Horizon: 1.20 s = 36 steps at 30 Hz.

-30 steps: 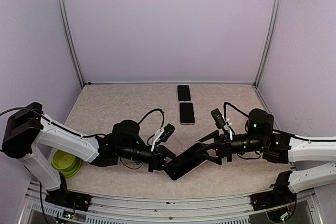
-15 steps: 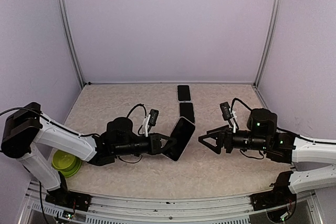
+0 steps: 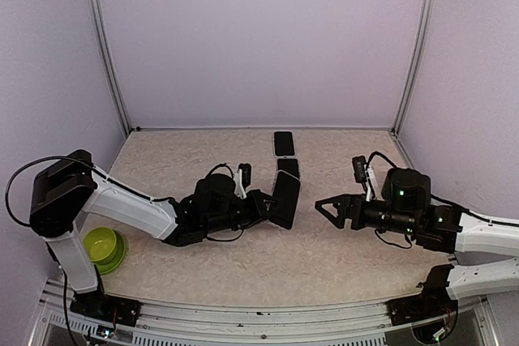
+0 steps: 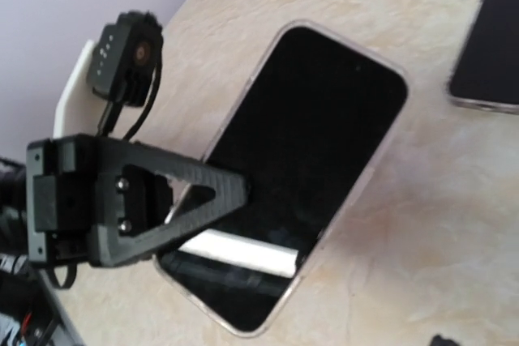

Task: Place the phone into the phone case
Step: Place the phone with the phone case at the center of the board.

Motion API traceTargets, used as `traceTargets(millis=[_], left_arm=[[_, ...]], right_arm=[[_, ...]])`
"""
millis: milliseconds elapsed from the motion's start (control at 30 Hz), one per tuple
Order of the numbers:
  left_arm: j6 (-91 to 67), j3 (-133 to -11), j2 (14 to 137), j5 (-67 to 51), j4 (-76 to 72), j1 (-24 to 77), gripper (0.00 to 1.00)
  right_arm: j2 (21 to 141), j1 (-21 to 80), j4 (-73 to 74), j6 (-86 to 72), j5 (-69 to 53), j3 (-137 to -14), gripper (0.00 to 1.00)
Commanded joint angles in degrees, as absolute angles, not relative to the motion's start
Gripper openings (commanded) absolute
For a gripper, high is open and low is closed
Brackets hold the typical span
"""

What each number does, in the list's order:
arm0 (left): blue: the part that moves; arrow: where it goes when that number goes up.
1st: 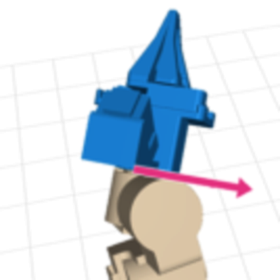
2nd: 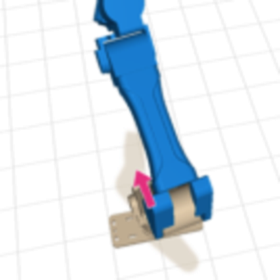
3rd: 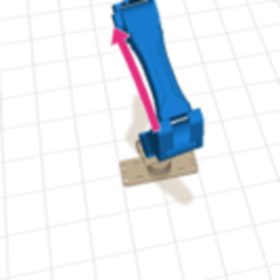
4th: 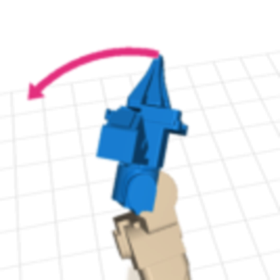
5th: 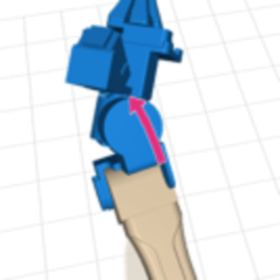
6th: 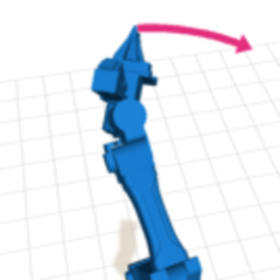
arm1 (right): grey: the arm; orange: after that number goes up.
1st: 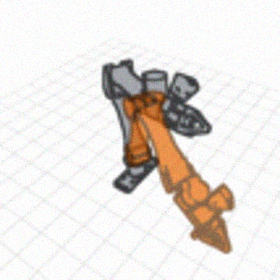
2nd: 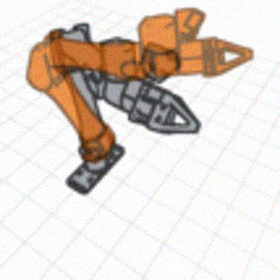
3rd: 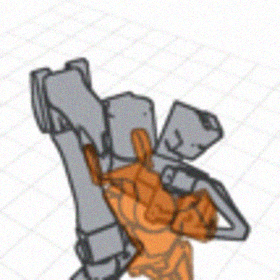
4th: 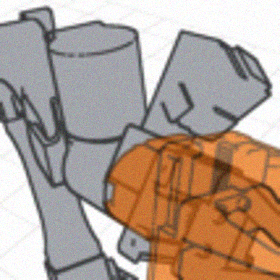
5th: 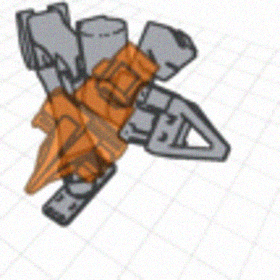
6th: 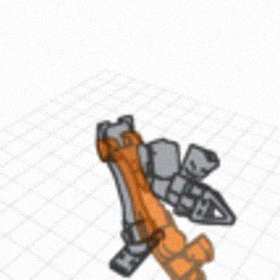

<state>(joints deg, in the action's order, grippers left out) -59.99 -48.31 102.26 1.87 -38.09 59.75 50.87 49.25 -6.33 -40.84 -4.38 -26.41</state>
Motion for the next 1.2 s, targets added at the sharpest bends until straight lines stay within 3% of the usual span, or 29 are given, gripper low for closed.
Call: traceTargets(millis=[0,500,1167], left_arm=[[-66.4,-51.54,104.79,4.52,-38.91,59.85,0.0],[-75.51,-60.32,117.61,5.51,-35.99,57.84,0.0],[-78.71,-65.41,124.47,1.99,-34.69,56.1,0.05]], right_arm=[[49.29,48.44,-3.2,-43.19,-0.51,-27.25,0.9],[48.4,48.21,-1.73,-44.07,1.46,-26.05,0.91],[47.84,47.55,-1.47,-43.23,2.34,-25.4,0.91]])
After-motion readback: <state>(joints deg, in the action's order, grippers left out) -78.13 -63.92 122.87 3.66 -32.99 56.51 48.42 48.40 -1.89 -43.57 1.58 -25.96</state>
